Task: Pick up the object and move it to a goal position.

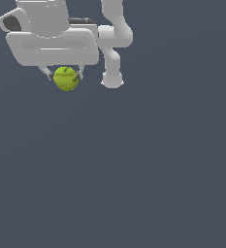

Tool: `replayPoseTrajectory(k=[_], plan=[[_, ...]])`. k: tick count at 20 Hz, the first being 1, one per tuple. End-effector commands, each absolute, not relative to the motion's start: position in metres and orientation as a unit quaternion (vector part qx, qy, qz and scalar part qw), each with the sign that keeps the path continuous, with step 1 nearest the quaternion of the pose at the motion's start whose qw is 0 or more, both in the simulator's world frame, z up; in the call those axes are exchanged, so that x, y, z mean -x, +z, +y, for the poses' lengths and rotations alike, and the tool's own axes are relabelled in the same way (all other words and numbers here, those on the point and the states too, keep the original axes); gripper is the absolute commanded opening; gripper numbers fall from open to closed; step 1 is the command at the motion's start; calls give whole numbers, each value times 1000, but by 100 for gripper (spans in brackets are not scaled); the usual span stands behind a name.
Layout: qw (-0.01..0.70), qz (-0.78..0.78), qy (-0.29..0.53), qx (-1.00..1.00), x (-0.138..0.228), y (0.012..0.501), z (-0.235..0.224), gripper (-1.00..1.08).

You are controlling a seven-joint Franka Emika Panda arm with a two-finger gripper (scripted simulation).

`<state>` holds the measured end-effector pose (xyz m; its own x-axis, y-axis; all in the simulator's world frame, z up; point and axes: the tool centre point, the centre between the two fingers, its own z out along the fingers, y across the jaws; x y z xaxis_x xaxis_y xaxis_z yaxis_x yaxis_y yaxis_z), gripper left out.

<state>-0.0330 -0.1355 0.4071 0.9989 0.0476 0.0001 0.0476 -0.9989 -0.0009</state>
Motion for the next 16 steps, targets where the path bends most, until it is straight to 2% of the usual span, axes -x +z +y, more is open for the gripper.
replayPoseTrajectory(k=[1,8,16], plan=[[0,-24,0,1000,32,426,-143,-100],[0,-24,0,1000,30,458,-157,-100],[0,-24,0,1000,28,472,-163,-100]])
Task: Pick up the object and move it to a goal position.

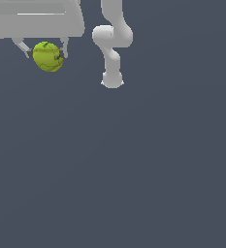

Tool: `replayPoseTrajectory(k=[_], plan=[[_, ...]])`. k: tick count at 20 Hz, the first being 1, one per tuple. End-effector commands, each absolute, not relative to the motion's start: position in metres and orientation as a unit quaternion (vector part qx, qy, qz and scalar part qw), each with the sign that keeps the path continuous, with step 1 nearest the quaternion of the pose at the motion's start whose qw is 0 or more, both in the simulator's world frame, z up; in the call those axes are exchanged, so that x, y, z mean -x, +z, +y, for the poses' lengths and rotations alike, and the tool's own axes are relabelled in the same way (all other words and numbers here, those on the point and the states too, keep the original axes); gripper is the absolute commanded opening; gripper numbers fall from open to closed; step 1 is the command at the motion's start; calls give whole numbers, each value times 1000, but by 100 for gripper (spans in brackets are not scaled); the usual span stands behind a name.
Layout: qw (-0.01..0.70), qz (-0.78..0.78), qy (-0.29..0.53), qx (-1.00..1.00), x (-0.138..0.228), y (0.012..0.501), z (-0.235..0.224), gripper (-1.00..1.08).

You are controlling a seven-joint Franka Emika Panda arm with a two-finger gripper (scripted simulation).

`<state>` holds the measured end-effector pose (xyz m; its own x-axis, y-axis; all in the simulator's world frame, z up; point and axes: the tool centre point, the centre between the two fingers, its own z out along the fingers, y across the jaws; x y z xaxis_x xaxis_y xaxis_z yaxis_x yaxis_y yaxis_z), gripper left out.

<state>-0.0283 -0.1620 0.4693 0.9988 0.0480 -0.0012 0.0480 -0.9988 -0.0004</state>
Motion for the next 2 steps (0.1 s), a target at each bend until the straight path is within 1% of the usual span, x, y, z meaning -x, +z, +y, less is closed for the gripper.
replayPoseTrajectory(k=[1,2], plan=[[0,-24,0,1000,28,472,-163,-100],[0,-24,0,1000,28,472,-163,-100]])
